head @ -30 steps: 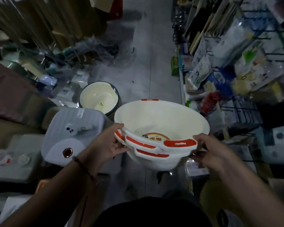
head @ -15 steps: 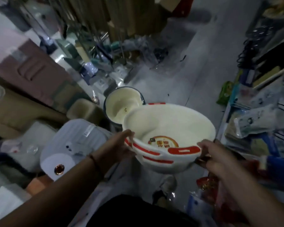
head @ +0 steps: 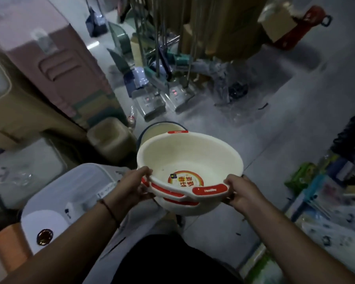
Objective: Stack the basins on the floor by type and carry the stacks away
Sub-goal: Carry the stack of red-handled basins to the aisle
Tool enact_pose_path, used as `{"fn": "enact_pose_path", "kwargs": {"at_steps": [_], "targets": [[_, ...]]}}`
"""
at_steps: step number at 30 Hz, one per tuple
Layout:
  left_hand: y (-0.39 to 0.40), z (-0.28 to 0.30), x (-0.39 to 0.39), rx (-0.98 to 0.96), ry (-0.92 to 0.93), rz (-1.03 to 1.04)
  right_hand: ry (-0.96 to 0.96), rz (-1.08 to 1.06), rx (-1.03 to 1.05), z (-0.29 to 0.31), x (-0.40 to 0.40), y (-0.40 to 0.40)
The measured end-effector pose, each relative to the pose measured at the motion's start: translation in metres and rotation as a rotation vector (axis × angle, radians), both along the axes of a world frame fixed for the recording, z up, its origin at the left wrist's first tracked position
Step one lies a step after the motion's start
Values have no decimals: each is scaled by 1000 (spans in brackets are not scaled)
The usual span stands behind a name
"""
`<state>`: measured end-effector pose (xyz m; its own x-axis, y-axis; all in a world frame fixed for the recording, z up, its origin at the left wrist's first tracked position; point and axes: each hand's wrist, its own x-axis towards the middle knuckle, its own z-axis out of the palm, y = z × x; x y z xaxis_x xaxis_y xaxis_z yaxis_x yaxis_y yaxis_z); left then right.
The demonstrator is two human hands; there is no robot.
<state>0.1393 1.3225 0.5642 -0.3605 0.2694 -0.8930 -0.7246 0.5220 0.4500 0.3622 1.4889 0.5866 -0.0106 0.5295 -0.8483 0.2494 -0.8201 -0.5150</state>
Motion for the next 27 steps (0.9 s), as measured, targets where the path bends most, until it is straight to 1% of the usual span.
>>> {"fn": "enact_pose_path", "kwargs": {"at_steps": [2,4,9,14,15,21,24,27], "targets": [[16,-7,-15,-18,-18,25,-57,37,-18,-8,-23,22],[33,-16,-33,-29,-44,23,-76,78,-39,-20,-46,47],[64,-43,-74,-103,-52,104,-137,177,-24,-50,-108,88],[79,-93,-108,-135,-33,263,-156,332,-36,-110,-165,127],[81,-99,-112,-134,-27,257,-151,355,-24,-117,-174,134],[101,-184,-126,-180,-43,406,-185,591,2,-201,-234,182],[112,-240,-120,-173,-10,477,-242,685,-5,-263,-251,202],[118,-302,-106,-151,-9,530,-338,776,11,-328,-263,216]]}}
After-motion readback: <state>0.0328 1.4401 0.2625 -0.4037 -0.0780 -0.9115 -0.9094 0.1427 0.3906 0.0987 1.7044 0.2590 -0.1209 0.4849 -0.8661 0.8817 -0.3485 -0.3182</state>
